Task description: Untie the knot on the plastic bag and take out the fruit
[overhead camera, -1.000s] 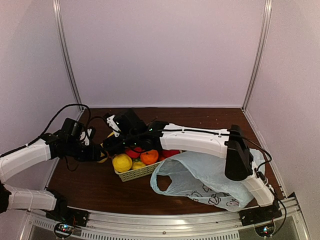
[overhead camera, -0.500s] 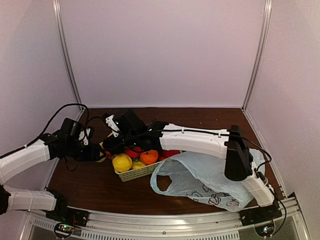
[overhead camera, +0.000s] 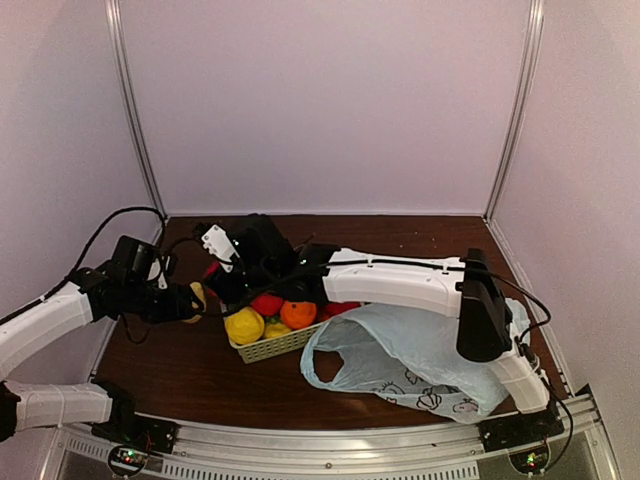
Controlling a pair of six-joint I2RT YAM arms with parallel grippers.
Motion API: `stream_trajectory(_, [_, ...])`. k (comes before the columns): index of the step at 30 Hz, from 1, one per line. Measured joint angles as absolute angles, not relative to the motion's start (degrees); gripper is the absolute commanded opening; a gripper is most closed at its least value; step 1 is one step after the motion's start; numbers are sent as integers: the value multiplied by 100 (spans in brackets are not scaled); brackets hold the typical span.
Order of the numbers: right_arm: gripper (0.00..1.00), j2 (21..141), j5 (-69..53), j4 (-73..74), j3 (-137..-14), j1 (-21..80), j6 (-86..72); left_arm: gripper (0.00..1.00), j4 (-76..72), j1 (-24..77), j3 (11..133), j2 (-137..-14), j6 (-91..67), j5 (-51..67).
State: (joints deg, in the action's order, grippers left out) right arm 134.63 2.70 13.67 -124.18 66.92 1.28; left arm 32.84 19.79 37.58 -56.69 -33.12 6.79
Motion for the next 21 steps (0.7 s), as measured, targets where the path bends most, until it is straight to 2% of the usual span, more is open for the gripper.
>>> stream_trajectory(10, [56, 13395, 454, 1170, -12123, 6842, 1367, 56, 3330, 1905, 3743, -5557, -3450, 685])
stream_trajectory(21, [61, 13443, 558, 1170, -12123, 6919, 2071, 56, 3446, 1905, 3736, -5472, -3454, 685])
